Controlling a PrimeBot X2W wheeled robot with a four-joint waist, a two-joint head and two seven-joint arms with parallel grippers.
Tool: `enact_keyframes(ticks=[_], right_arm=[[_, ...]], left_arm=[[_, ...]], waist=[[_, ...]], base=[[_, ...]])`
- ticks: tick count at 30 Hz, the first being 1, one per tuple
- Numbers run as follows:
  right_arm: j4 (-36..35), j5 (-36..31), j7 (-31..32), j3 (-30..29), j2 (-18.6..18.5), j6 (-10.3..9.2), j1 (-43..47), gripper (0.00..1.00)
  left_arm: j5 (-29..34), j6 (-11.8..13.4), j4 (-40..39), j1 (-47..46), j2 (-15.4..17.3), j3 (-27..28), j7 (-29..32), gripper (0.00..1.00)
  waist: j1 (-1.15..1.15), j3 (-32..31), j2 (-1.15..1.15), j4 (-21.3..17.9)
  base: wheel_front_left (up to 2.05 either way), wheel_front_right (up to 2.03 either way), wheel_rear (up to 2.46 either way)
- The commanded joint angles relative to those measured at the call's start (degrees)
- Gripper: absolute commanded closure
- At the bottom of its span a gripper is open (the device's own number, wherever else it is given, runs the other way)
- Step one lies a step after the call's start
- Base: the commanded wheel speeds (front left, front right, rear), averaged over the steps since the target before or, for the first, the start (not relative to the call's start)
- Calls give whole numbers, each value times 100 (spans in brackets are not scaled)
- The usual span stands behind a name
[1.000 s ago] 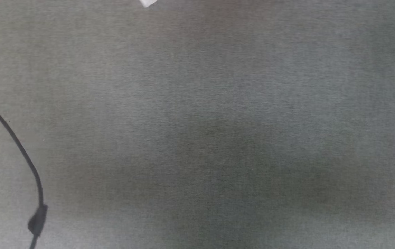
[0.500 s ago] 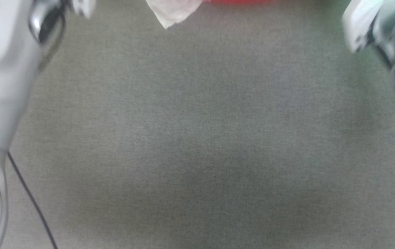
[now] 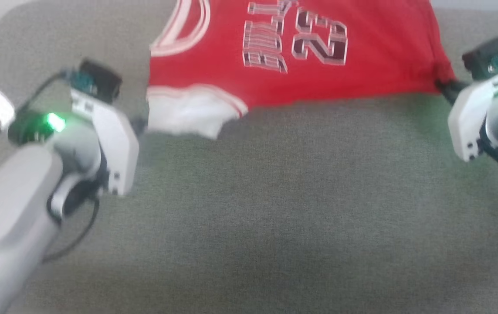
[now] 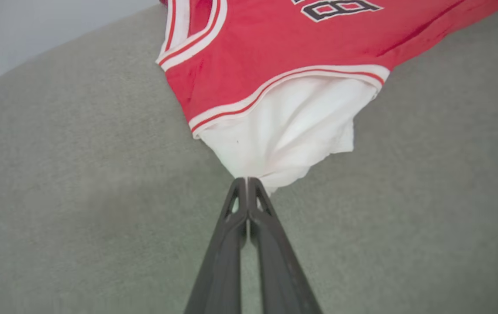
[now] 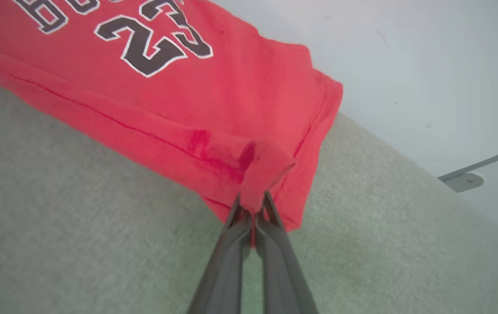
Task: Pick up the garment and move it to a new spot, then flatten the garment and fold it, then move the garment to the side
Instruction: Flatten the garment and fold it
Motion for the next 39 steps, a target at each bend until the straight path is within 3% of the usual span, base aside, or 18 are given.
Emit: enact_keyframes(ticks=[1,2,11,18,28,34,39], right_arm=[[-199,169,77,81,-122,-11,186,100],[-521,411,232,241,-344,-11,429,100],[-1859,1272,809,741,-1208,-11,1430,100],[-2517,1660,958,750,-1706,-11,2260,100],[-3476,2098,1228,597,-2367,-11,3390,100],[-3752,2090,1118,250,-2487,-11,3578,100],[-3854,1877,1086,-196,-2399,-11,3476,100]], left_arm=[[-137,162,-295,292,146,43,102,100],[-277,416,-832,778,328,45,295,100],[-895,1773,-3063,2711,1064,60,891,100],[-1226,2365,-3917,3744,1379,57,868,100],[-1530,2830,-4406,4528,1843,333,703,100],[-1444,2874,-4583,4419,2090,563,612,100],[-1187,2698,-4649,3986,2366,760,633,100]], waist=[[-1,-100,0,-5],[-1,-179,0,-9],[-1,-429,0,-42],[-1,-531,0,-70],[-1,-550,0,-162],[-1,-535,0,-243],[-1,-523,0,-320]], base=[[0,0,0],[0,0,0],[0,0,0],[0,0,0],[0,0,0],[0,0,0],[0,0,0]])
